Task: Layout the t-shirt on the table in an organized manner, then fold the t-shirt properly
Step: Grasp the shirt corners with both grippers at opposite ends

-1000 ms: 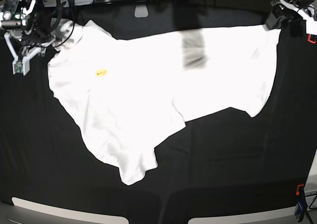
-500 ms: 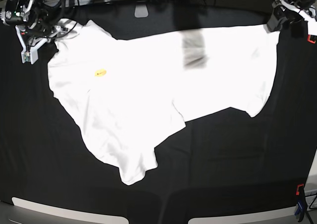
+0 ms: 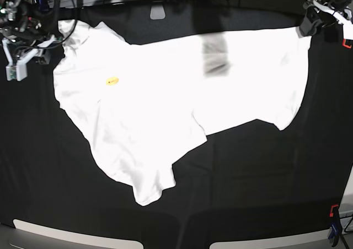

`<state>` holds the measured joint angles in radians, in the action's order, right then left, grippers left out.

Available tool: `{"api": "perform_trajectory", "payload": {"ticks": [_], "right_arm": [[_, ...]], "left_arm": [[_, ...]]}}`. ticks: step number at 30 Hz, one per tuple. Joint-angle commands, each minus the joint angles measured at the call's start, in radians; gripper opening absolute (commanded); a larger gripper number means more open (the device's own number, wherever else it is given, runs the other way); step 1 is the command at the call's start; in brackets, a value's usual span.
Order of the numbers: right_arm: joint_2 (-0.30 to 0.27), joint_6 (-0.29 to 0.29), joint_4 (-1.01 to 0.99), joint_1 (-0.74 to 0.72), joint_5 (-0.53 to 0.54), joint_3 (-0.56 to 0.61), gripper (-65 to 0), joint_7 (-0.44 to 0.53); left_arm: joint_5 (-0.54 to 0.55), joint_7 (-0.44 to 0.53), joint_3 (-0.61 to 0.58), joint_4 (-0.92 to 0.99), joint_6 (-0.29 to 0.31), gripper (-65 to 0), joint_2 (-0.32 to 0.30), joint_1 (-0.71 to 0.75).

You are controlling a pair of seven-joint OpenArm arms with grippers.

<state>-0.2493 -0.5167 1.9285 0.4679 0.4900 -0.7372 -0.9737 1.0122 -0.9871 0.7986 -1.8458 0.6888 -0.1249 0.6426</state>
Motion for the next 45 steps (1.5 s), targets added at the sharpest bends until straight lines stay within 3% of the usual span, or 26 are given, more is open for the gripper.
{"api": "perform_trajectory", "payload": {"ticks": [1,5,6,9,11,16,20,26,31,33,37,45], "right_arm": [[-0.015,-0.003,0.018,0.001,0.036,-0.026,-65.0,0.002],[-0.033,-0.034,0.018,0.004,0.072,-0.068,-65.0,-0.047],[-0.046,-0.034,0.018,0.013,0.074,-0.067,-61.0,-0.056],[-0.084,-0.035,0.013,0.047,0.144,-0.060,-40.4,-0.056],[-0.098,-0.042,0.003,0.047,0.167,-0.060,-34.8,-0.059],[-0.097,-0.058,-0.048,0.047,0.211,-0.031,-34.8,-0.063],[-0.097,-0.058,-0.101,0.044,0.209,0.068,-34.8,-0.062],[-0.097,-0.020,-0.153,0.044,0.099,0.225,-34.8,-0.050],[-0.097,0.009,-0.168,0.044,0.055,0.281,-35.4,-0.036],[-0.097,0.009,-0.168,0.045,0.056,0.281,-40.9,-0.014],[-0.097,0.009,-0.168,0.045,0.055,0.279,-65.0,0.002],[-0.097,0.008,-0.168,0.045,0.056,0.279,-65.0,0.009]], "left_arm": [[0.018,0.023,0.006,-0.014,0.009,-51.1,-0.008,0.007],[0.017,0.023,0.006,-0.014,0.009,-51.0,-0.008,0.006],[0.017,0.023,0.006,-0.014,0.009,-51.1,-0.008,0.006],[0.017,0.023,0.006,-0.014,0.009,-51.0,-0.008,0.006],[0.017,0.023,0.006,-0.014,0.009,-51.0,-0.008,0.006],[0.017,0.023,0.006,-0.014,0.009,-51.0,-0.008,0.006],[0.017,0.023,0.006,-0.014,0.009,-51.0,-0.008,0.006],[0.017,0.023,0.006,-0.014,0.009,-51.0,-0.008,0.006],[0.017,0.023,0.006,-0.014,0.009,-51.0,-0.008,0.006],[0.017,0.023,0.006,-0.014,0.009,-51.0,-0.008,0.006],[0.017,0.022,0.006,-0.014,0.009,-51.1,-0.008,0.006],[0.008,0.028,0.006,-0.014,0.009,-48.2,-0.008,0.020]]}}
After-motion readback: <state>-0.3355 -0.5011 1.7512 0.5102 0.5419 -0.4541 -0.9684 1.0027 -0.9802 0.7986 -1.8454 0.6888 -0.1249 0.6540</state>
